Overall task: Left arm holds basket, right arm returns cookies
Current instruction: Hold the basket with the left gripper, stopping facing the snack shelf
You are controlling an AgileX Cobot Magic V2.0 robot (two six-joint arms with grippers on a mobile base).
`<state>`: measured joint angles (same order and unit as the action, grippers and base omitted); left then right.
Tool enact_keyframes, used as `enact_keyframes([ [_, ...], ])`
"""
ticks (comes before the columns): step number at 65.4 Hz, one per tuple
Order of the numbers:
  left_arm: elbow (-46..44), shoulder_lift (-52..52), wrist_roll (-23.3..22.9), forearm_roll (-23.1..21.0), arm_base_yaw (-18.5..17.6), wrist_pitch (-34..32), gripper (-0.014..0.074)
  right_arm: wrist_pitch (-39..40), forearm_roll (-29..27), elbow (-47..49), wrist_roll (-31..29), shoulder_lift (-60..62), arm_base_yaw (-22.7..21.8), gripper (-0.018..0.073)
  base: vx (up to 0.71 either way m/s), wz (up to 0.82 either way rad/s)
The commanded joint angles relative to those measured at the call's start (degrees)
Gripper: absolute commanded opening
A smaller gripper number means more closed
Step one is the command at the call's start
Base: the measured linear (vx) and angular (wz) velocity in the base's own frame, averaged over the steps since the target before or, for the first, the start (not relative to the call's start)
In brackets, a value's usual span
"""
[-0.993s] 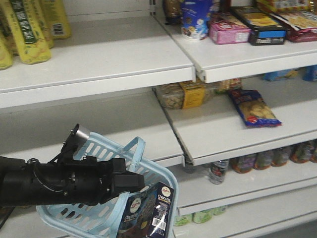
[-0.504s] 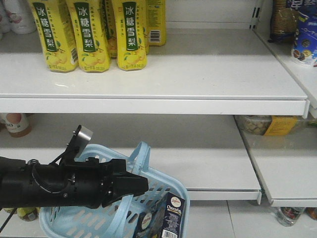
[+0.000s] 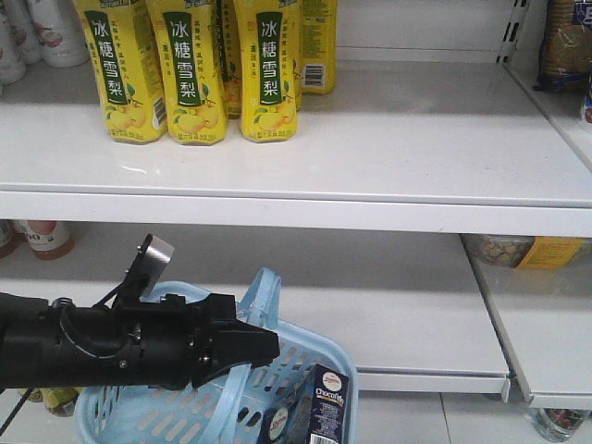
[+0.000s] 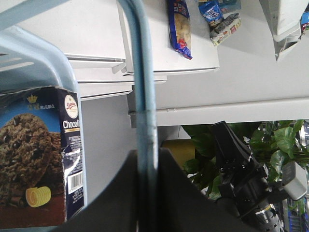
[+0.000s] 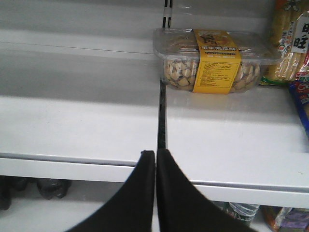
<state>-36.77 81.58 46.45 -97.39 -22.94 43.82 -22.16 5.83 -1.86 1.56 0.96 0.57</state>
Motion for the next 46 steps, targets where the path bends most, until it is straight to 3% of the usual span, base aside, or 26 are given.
enact_keyframes([
  [1,-1.6,-2.0,2.7,-4.3,-0.1,0.0,-0.0006,4.3,0.4,0.3,-0.6,0.3,0.1,-0.0003,0.00,-0.01],
  [46,-1.6,-2.0,2.7,-4.3,-0.1,-0.1,-0.0006,4.4,0.4,0.3,-0.7,0.3,0.1,-0.0003,0.00,-0.01],
])
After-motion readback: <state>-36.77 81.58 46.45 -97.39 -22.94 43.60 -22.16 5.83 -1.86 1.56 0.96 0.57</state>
